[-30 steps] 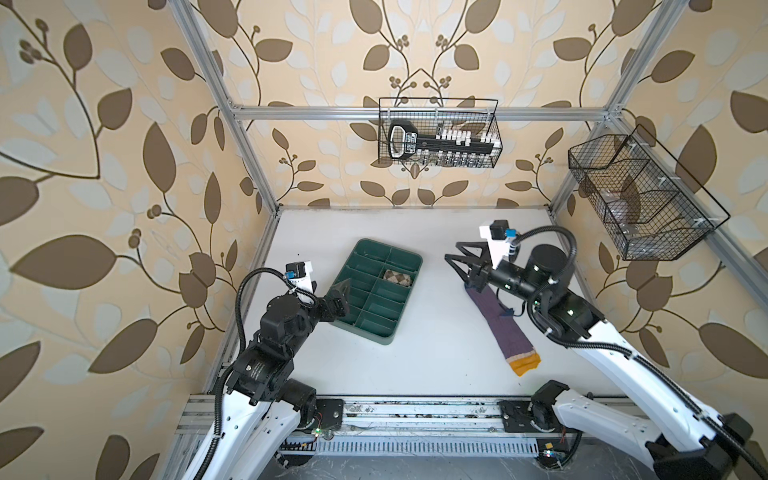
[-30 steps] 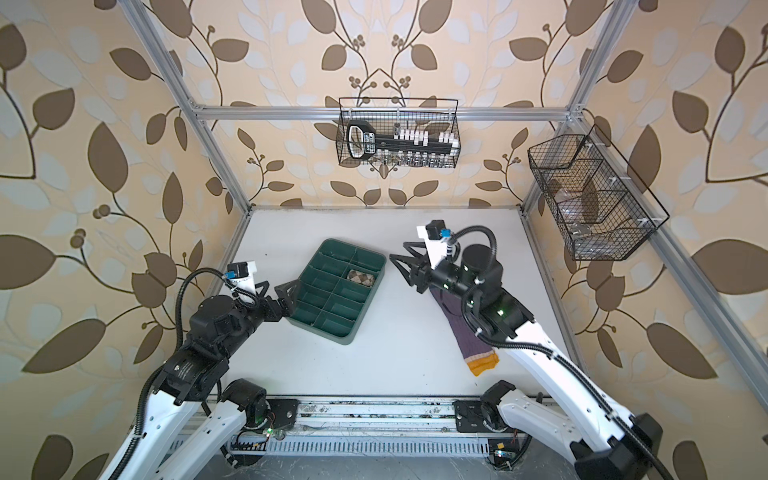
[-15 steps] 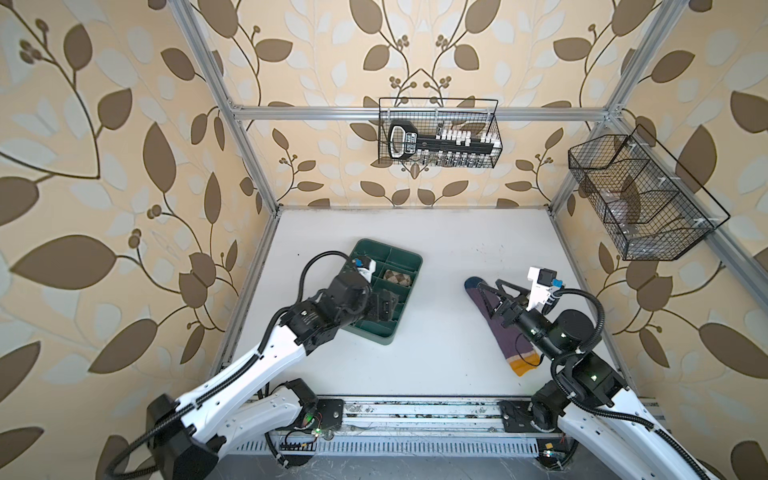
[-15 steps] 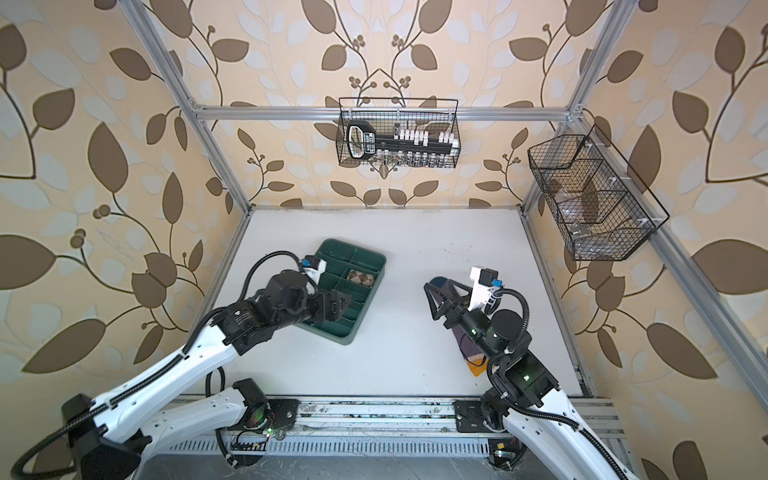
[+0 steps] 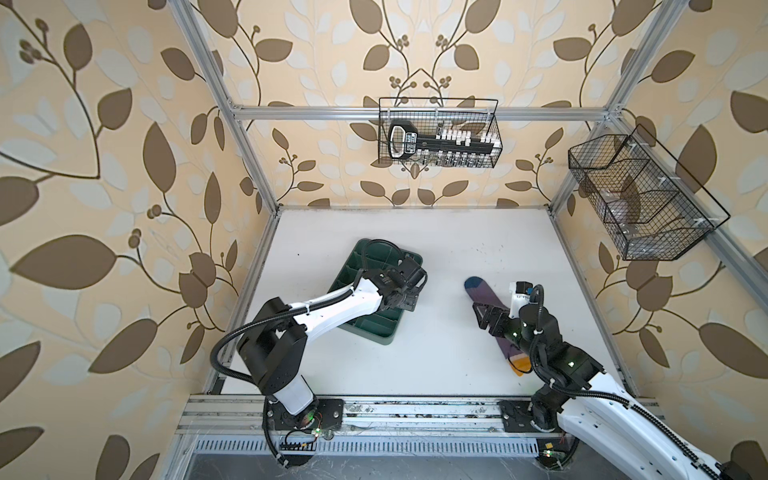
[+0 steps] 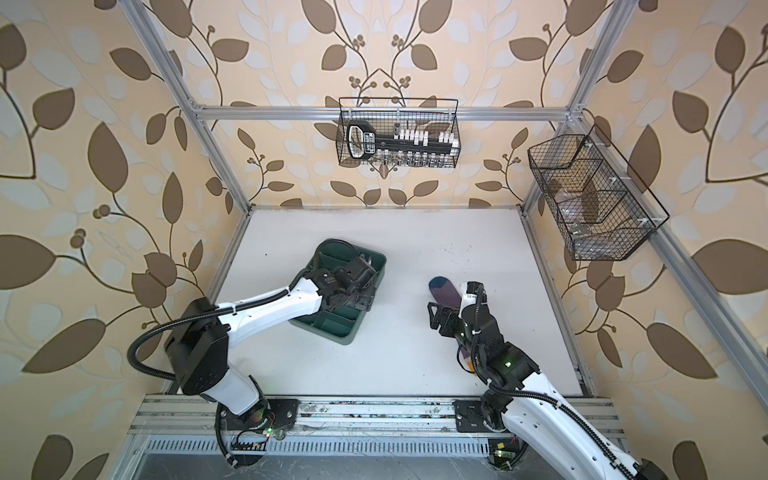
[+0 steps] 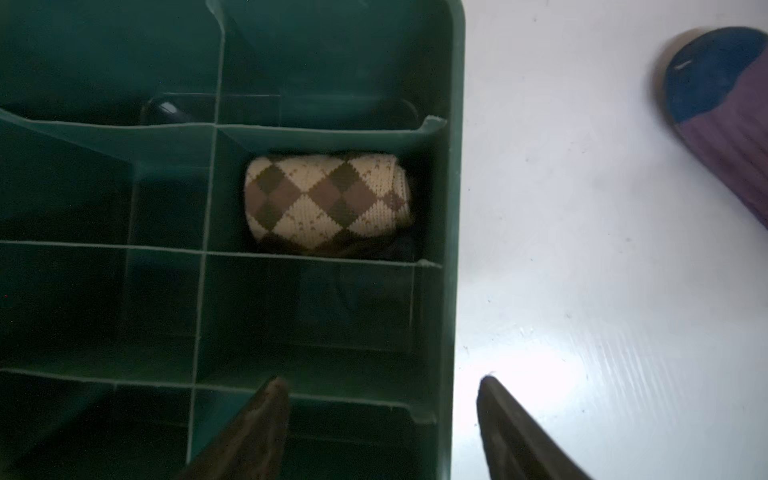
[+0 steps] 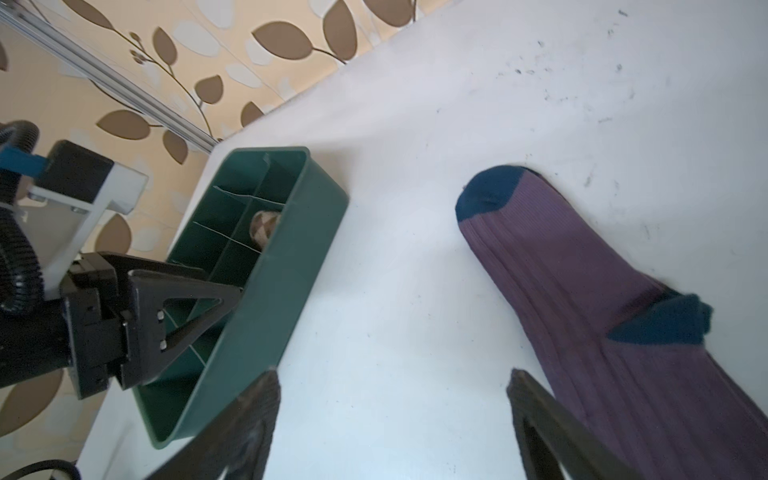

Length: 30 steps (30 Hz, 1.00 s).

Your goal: Roll the socks

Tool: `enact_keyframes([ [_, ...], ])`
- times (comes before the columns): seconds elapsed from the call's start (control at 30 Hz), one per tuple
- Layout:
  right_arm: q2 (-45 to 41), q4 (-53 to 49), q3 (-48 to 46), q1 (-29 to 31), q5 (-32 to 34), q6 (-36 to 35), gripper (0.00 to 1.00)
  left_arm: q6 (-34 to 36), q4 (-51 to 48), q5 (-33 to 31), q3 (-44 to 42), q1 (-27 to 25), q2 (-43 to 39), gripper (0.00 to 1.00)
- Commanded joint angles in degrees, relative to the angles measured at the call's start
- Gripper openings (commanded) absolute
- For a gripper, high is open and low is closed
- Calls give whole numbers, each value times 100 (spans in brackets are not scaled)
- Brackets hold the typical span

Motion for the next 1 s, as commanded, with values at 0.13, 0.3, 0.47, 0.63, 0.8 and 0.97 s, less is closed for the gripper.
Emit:
enact_keyframes([
  [0.13,458,-69,-12,-171,272,-78,87,-121,196,-29,472,-9,659,58],
  [0.3,593,-103,31,-198,227,-48,89,-304,278,-458,478,-8,824,35],
  [0.47,451,-299,51,-194,270,-42,86,-248,347,-732,621,1,865,8],
  [0.63,31,-573,-28,-197,307,-16,81,-85,269,-752,1010,245,1055,0],
  [0.8,-290,-572,-199,-193,260,142,78,98,273,-732,1380,867,1378,0],
  [0.97,-118,-400,-239,-194,316,-30,82,255,365,-482,1638,1516,1692,0],
])
